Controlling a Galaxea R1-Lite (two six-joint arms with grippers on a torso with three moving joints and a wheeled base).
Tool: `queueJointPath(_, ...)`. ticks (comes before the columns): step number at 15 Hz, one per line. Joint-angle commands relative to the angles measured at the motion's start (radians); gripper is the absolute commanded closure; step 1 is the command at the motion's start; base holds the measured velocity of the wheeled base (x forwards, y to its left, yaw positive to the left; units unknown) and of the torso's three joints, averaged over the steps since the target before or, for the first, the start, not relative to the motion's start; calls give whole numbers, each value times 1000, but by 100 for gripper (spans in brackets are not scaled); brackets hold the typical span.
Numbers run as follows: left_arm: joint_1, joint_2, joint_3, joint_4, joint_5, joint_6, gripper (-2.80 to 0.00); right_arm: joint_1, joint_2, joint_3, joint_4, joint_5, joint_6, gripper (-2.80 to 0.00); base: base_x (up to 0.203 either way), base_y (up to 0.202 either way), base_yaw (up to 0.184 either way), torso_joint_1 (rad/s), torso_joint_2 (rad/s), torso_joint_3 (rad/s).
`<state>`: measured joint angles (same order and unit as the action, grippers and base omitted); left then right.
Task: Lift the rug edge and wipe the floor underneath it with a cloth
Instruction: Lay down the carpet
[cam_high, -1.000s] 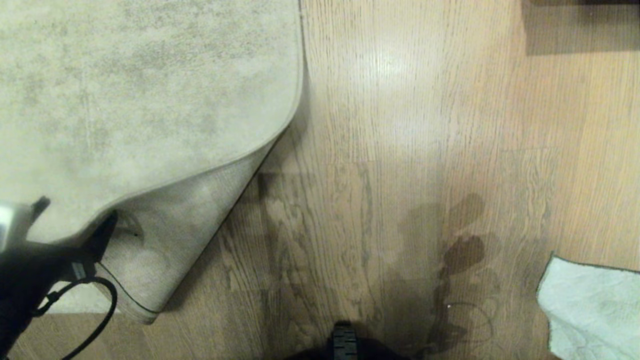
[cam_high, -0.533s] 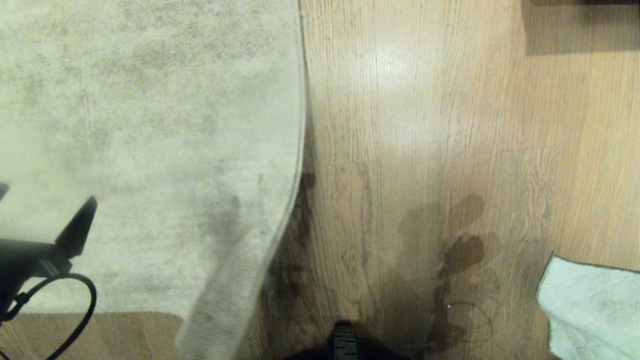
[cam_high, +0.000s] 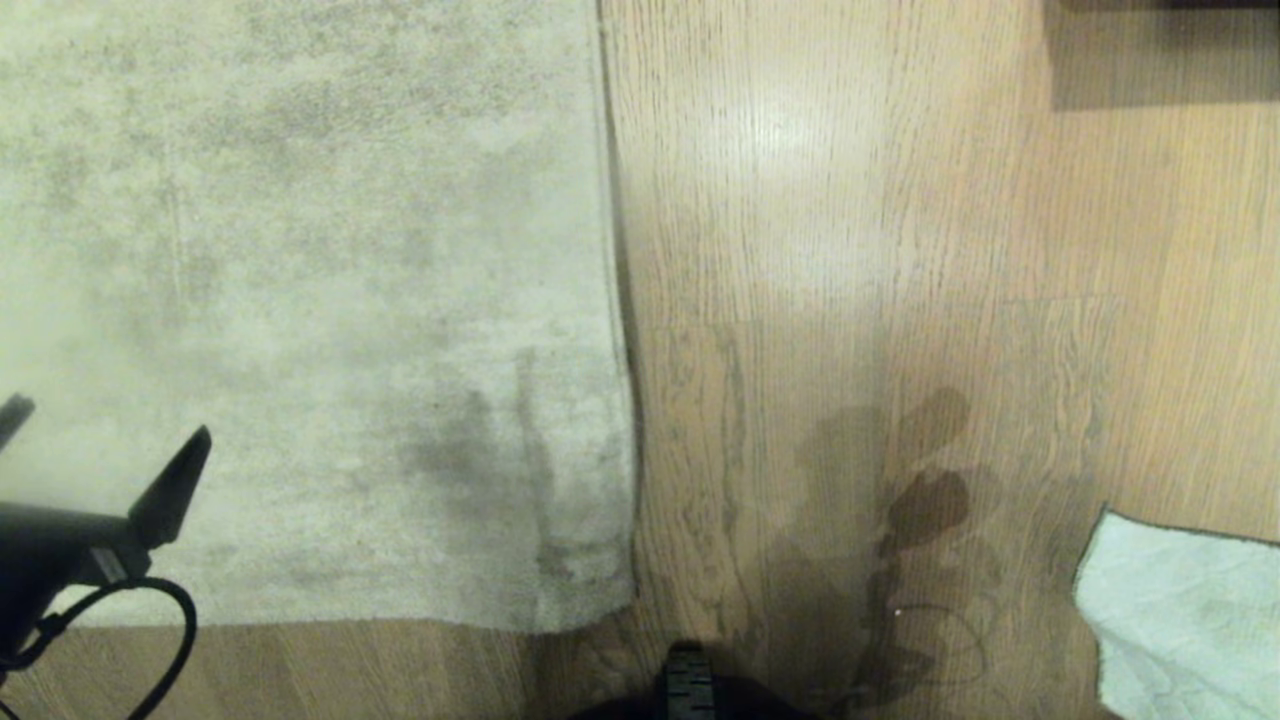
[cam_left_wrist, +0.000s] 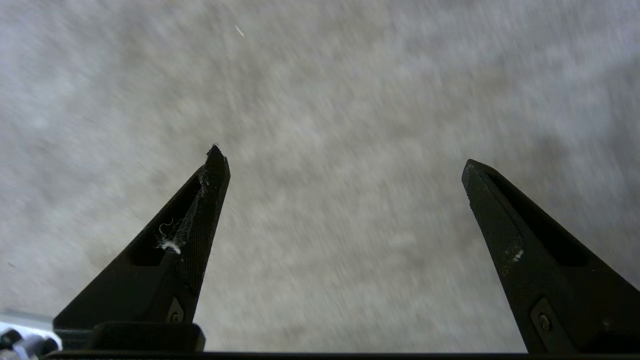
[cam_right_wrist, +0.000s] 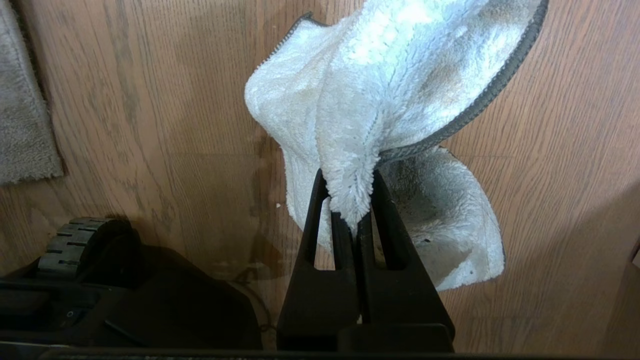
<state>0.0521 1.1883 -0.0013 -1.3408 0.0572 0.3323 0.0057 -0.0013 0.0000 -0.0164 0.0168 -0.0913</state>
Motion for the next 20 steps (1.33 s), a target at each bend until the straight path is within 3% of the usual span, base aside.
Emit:
queueJointPath(1,-23,-1,0,81,1,4,-280,0,1,0,0,0,-1,0,0,0,0,0,0,0)
queueJointPath(4,-80,7,-5,146,2,5,-280,0,1,0,0,1,-1,0,0,0,0,0,0,0)
queueJointPath(12,-124,7,1,278,4,-1,-280,0,1,0,0,0,-1,0,0,0,0,0,0,0)
queueJointPath(13,-124,7,1,291,3,-2,-40,2,1,0,0,0,-1,0,0,0,0,0,0,0)
queueJointPath(14,-124,8,1,306,3,-3,0,0,1,0,0,1,-1,0,0,0,0,0,0,0)
queueJointPath(20,-167,22,1,354,-4,-51,0,0,1,0,0,0,-1,0,0,0,0,0,0,0)
